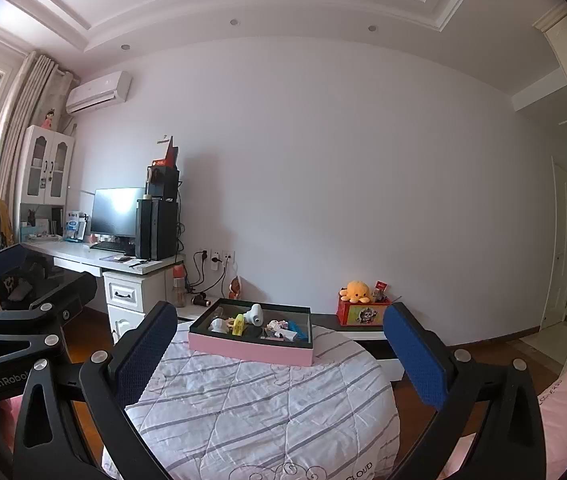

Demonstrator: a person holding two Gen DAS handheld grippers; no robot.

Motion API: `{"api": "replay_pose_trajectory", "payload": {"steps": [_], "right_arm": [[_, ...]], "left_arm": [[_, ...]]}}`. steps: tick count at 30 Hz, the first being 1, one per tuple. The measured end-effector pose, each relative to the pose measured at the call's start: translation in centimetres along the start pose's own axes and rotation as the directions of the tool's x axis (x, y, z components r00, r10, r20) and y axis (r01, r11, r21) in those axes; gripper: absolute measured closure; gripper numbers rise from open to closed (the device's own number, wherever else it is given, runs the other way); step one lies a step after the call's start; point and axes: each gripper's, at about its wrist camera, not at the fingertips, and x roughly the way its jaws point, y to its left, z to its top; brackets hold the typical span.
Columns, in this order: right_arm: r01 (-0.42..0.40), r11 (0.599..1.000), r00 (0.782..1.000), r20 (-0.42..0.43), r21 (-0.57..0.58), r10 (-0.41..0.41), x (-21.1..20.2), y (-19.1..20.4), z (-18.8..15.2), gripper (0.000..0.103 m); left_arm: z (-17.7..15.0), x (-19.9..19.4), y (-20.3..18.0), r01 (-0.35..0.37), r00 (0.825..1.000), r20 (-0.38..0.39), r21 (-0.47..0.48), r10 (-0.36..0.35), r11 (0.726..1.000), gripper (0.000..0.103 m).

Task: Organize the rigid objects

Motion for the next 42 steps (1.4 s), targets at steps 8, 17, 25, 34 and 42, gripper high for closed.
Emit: {"api": "replay_pose_trajectory", "payload": {"steps": [8, 17, 25, 34, 42], "right_arm": [[-0.003, 1.000, 1.000, -0.003, -0.007, 0.003, 0.6, 0.4, 0.1, 0.000], [-0.020, 1.000, 1.000, -0.006, -0.017, 0.020, 0.9, 1.2, 0.1, 0.000], [-0.021, 1.000, 1.000, -0.005, -0.018, 0.021, 1.2, 1.3, 0.3, 0.000], [-0.017, 1.000, 1.000, -0.002, -0.021, 0.017, 1.1, 1.5, 0.3, 0.000], [-0.010, 1.000, 1.000, 0.012, -0.023, 0.011, 1.0, 1.5, 0.4, 0.000]], "left_arm": [[-0.2, 0.3, 0.4, -0.012, 1.000, -0.002, 0.000, 0.012, 1.000, 0.000], [-0.3, 0.2, 1.5, -0.030, 1.000, -0.006, -0.006, 0.030, 1.000, 0.000], [-0.3, 0.2, 1.7, -0.034, 0.999, -0.001, 0.000, 0.034, 0.999, 0.000], [-0.2, 0.3, 2.2, -0.036, 0.999, 0.007, 0.003, 0.036, 0.999, 0.000], [-0.1, 0.1, 2.2, -0.028, 0.999, 0.025, -0.007, 0.028, 1.000, 0.000]]}}
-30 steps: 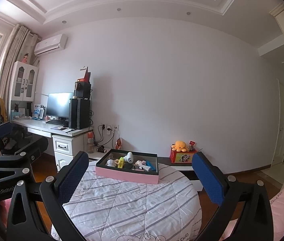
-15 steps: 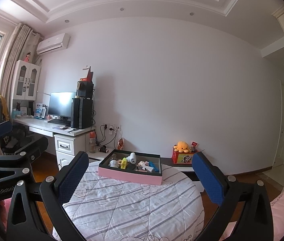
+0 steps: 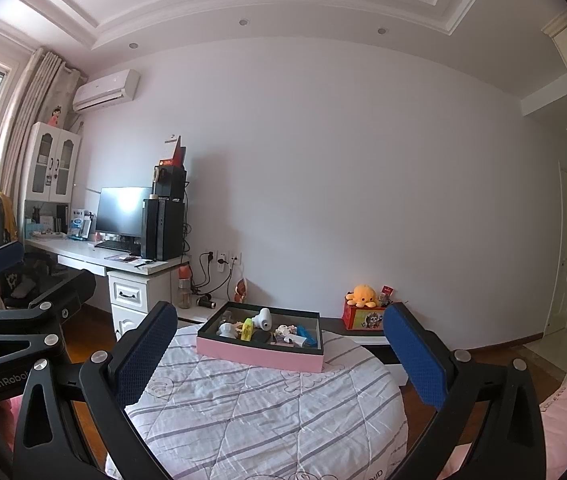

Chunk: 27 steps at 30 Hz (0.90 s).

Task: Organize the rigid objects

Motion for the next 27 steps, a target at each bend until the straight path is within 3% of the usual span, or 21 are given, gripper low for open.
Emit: {"api": "replay_pose_trajectory", "payload": {"steps": [7, 27], "right_arm": [[-0.008, 1.000, 1.000, 0.025, 0.011, 0.008, -0.22, -0.09, -0.16, 0.000], [-0.005, 1.000, 1.000, -0.004, 0.007, 0.005, -0.14, -0.14, -0.58, 0.000]], "left_arm": [[-0.09, -0.42, -0.25, 0.000, 0.999, 0.045, -0.005, 0.000, 1.000, 0.000], [-0.89, 0.14, -0.29, 0.007, 1.000, 0.026, -0.003, -0.007, 1.000, 0.000]]}}
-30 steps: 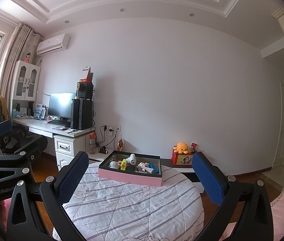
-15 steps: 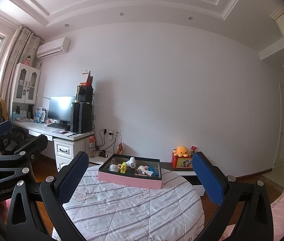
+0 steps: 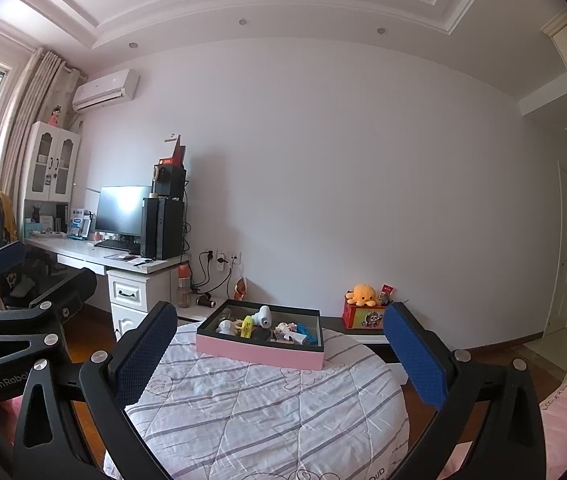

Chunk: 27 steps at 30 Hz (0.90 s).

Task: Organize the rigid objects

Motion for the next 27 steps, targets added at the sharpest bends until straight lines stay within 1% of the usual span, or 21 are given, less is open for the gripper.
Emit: {"api": "replay_pose_trajectory", "payload": {"steps": [11, 27], "right_arm": [[0.001, 1.000, 1.000, -0.008, -0.001, -0.001, 0.06, 0.20, -0.15, 0.000], [0.003, 1.000, 1.000, -0.009, -0.001, -0.003, -0.22, 0.63, -0.08, 0.000]], "left_arm": [[-0.12, 0.07, 0.06, -0.004, 1.000, -0.010, 0.004, 0.004, 1.000, 0.000], [-0.21, -0.10, 0.33, -0.007, 1.000, -0.003, 0.007, 0.007, 1.000, 0.000]]}}
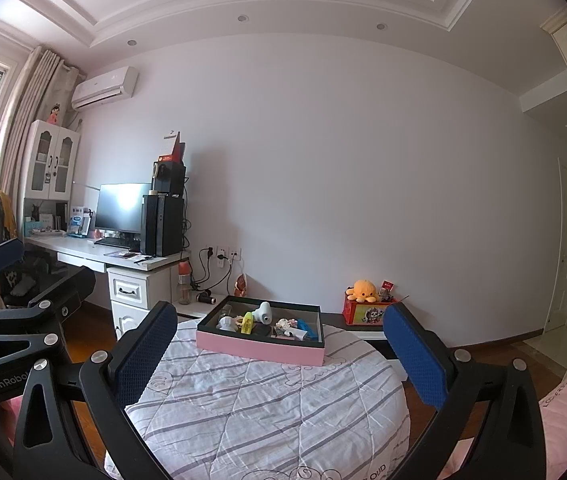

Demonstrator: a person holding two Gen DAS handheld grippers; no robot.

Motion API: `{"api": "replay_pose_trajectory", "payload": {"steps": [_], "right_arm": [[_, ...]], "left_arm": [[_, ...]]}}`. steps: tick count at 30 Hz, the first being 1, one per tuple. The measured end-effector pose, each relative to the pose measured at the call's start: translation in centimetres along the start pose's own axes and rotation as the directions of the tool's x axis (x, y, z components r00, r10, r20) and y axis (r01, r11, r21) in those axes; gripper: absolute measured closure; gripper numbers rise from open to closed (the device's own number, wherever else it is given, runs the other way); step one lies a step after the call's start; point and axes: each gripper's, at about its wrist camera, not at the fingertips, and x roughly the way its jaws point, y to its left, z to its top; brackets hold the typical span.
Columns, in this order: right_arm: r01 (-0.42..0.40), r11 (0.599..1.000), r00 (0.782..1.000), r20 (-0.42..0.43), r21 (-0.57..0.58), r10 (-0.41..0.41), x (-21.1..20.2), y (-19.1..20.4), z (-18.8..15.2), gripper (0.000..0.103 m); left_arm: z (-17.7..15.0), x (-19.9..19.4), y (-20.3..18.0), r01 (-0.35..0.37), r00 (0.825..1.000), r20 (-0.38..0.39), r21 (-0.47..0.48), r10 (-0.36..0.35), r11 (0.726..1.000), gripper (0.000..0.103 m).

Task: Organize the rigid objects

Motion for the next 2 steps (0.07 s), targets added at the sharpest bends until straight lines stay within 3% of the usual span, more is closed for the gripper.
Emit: {"api": "replay_pose_trajectory", "payload": {"steps": [2], "right_arm": [[0.000, 1.000, 1.000, 0.000, 0.000, 0.000, 0.01, 0.02, 0.01, 0.000]], "left_arm": [[0.05, -0.12, 0.10, -0.001, 1.000, 0.000, 0.000, 0.001, 1.000, 0.000]]}}
